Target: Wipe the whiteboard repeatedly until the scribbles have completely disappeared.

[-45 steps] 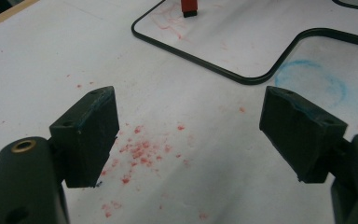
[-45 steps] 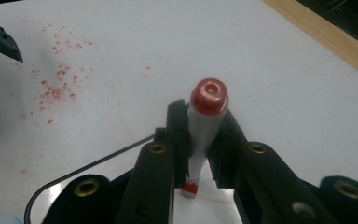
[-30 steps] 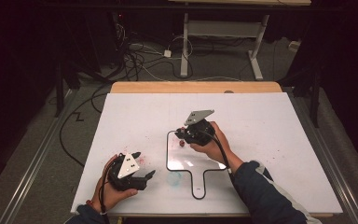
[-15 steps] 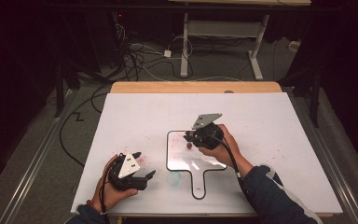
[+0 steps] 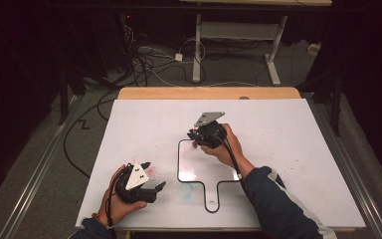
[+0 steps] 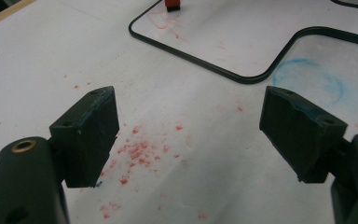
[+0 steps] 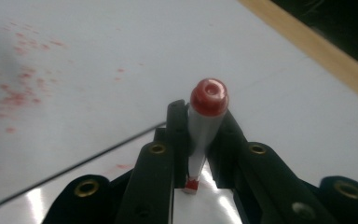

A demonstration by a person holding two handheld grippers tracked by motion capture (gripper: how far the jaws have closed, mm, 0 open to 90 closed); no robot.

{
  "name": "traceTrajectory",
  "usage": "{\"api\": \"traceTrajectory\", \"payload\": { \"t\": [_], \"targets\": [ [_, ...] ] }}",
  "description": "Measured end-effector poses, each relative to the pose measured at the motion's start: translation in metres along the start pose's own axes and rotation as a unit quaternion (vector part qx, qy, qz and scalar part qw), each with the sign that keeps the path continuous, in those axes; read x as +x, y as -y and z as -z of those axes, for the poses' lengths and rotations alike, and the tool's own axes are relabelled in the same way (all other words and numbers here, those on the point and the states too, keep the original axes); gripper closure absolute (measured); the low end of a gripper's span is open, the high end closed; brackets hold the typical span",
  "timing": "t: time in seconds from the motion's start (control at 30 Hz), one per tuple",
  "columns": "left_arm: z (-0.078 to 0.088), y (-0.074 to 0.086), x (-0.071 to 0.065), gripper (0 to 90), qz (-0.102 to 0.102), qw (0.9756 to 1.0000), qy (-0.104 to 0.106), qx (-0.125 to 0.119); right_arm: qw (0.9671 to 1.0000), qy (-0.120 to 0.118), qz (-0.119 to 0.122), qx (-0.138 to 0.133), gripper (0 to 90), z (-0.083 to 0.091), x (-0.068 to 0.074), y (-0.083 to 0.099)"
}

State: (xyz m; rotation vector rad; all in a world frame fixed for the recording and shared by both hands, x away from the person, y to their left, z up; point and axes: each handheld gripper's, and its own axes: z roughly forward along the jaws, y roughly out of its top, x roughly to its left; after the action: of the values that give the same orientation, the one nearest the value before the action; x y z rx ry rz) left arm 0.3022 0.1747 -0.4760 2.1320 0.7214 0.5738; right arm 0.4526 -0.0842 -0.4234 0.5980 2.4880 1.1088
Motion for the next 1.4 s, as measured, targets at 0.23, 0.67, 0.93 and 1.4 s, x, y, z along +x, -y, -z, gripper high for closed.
{"api": "traceTrajectory", "payload": {
  "t": [0.23, 0.67, 0.93, 1.4],
  "targets": [
    [0.0, 0.0, -0.001, 18.8, -0.002, 1.0, 0.0, 0.0, 0.9991, -0.038, 0.014, 0.012, 81.1, -0.002, 0.008, -0.006],
    [-0.001, -0.001, 0.0, 18.7, -0.004, 1.0, 0.002, 0.002, 0.9991, -0.04, -0.002, 0.011, 81.0, -0.008, -0.002, -0.009],
    [0.001, 0.0, 0.0, 18.7, -0.003, 1.0, 0.002, 0.0, 0.9981, -0.052, 0.026, 0.022, 81.0, -0.012, 0.01, -0.017],
    [0.0, 0.0, 0.0, 18.7, -0.005, 1.0, 0.003, 0.0, 0.9984, -0.042, 0.028, 0.025, 81.0, -0.015, 0.005, -0.018]
  ]
}}
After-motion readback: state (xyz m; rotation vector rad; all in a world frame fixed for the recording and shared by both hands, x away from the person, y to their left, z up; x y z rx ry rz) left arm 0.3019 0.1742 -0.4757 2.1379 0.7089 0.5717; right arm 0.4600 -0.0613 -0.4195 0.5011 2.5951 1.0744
